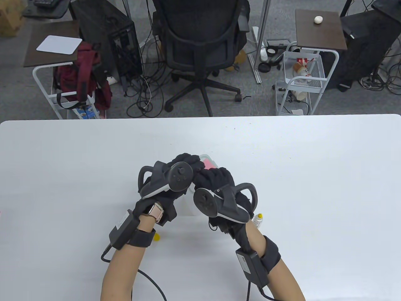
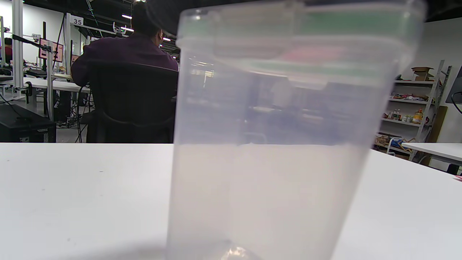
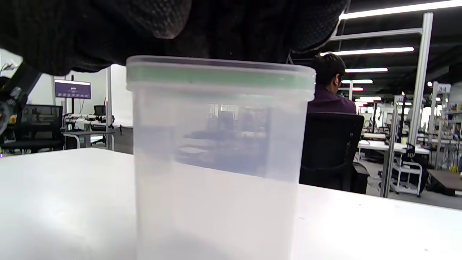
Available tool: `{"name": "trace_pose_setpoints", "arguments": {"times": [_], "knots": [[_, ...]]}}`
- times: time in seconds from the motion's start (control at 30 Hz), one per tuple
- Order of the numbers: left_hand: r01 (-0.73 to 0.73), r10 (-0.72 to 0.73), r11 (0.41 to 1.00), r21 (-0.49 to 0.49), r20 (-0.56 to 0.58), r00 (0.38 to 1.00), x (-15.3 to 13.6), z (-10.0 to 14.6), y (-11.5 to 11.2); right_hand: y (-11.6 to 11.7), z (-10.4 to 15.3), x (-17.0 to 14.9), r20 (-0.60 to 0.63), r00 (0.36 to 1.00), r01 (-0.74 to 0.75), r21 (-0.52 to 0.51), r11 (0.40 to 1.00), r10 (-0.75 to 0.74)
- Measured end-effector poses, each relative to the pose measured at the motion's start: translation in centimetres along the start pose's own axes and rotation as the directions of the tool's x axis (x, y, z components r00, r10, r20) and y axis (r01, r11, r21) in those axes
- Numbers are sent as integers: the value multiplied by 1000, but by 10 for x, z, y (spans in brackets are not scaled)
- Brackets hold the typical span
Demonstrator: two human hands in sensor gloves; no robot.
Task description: Squeeze liquid glue on card and attach to container
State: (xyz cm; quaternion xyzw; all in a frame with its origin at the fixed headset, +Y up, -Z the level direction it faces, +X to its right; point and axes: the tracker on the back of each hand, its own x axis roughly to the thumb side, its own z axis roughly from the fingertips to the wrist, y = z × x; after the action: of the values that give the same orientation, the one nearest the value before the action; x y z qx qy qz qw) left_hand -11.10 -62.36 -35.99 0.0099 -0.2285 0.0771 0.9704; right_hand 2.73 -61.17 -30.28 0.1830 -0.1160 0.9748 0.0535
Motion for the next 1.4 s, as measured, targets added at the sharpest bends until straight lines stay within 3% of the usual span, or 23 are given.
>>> {"name": "trace_pose_setpoints", "arguments": {"times": [0.07,0.2,0.53,0.63,0.7,0.83,1.0,1.2,1.4], "knots": [[8,-8,1000,4,-1,1000,1,0,0,-1,-3,-2,-43,998,39,11,999,-38],[0,0,1000,11,4,1000,0,1,-1,3,-8,-8,-126,988,-89,22,996,91],[-3,3,1000,13,5,1000,0,1,-1,0,-2,4,15,999,-47,50,998,47],[-9,8,1000,14,7,1000,0,1,-1,-1,4,10,49,994,-97,42,994,95],[-1,1,1000,14,7,1000,1,1,-1,-1,7,10,91,995,-48,12,999,46],[-6,6,1000,14,5,1000,0,2,-1,0,3,6,33,999,-28,9,1000,27],[10,-10,1000,11,4,1000,2,1,0,6,-4,1,-80,974,-213,-1,977,213],[-1,1,1000,15,6,1000,1,2,-1,6,-1,7,-35,971,-237,7,971,237],[-10,10,1000,15,8,1000,0,2,-1,-2,11,18,105,987,-122,-1,993,122]]}}
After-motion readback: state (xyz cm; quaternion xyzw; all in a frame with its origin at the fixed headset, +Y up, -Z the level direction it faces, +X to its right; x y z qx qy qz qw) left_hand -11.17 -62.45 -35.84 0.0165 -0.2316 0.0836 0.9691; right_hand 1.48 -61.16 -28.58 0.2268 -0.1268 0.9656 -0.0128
